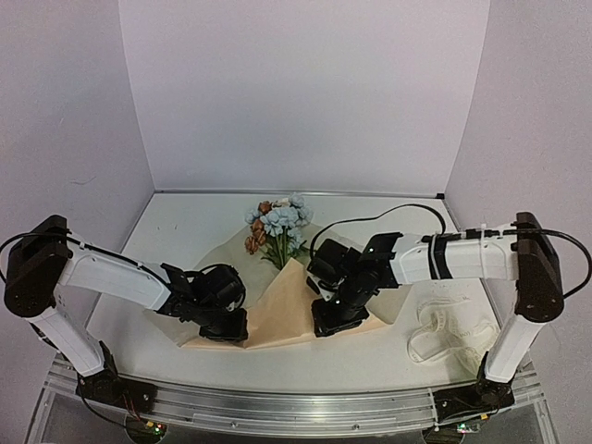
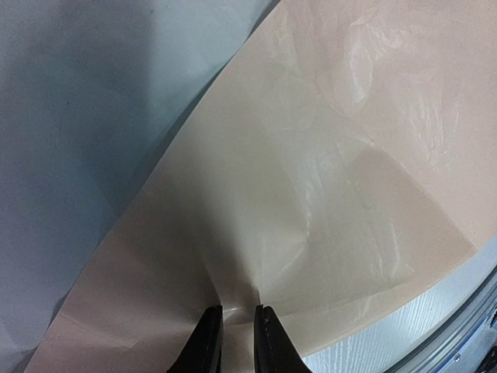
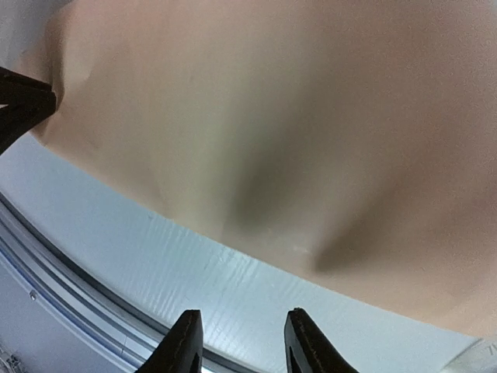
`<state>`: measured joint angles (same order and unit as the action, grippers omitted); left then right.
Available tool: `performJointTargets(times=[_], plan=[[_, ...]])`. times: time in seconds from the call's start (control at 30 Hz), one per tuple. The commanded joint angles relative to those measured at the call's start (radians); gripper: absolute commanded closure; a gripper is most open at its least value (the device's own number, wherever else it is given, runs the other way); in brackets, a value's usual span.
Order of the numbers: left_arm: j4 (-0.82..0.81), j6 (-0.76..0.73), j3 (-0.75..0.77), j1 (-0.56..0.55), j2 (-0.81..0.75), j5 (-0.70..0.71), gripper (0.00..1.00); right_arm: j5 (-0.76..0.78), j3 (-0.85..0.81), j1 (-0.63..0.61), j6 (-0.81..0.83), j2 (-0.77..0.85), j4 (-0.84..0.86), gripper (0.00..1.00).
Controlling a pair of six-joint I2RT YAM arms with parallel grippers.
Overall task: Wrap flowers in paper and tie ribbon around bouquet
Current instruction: Press the fold line of the 1/4-folded wrapping paper.
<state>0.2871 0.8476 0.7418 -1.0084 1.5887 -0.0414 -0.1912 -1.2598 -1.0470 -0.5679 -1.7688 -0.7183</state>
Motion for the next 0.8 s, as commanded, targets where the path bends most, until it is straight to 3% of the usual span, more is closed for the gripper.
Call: performJointTargets(times=[0.0,0.37,0.6,0.77], plan=[[0.085,0.016,-0.033,0.012,0.017,0.069,0.84,0.021,0.014,-0.017,-0.029,-0.072,0.167,0.65],[0.13,-0.006,-0.021,0.022,-0.016,0.094,0.83,0.132,0.061,-0.017,-0.007,-0.13,0.224,0.69],[0.156,-0.091,0.068,0.02,-0.096,0.136,0.66,0.145,0.064,-0.016,-0.063,-0.146,0.206,0.73],[0.122,-0.153,0.129,-0.007,-0.13,0.13,0.62,0.151,0.075,-0.016,-0.093,-0.148,0.197,0.74]])
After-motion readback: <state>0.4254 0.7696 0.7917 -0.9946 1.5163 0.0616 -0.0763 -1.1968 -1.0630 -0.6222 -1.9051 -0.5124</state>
